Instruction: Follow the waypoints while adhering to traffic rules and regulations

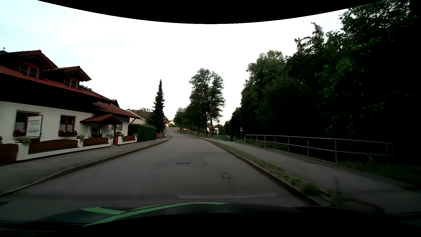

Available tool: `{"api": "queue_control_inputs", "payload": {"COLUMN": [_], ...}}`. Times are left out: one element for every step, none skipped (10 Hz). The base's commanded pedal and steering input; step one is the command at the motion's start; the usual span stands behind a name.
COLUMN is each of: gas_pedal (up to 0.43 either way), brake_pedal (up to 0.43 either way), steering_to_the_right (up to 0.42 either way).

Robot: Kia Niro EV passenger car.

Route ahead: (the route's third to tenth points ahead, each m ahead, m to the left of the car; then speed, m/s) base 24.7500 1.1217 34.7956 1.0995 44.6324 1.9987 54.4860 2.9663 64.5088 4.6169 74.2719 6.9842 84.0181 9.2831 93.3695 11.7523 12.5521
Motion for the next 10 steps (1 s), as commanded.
{"api": "queue_control_inputs", "payload": {"gas_pedal": [0.138,0.138,0.138,0.138,0.138,0.138,0.138,0.138,0.138,0.138], "brake_pedal": [0.0,0.0,0.0,0.0,0.0,0.0,0.0,0.0,0.0,0.0], "steering_to_the_right": [-0.014,-0.014,-0.015,-0.015,-0.018,-0.02,-0.02,-0.021,-0.022,-0.017]}}
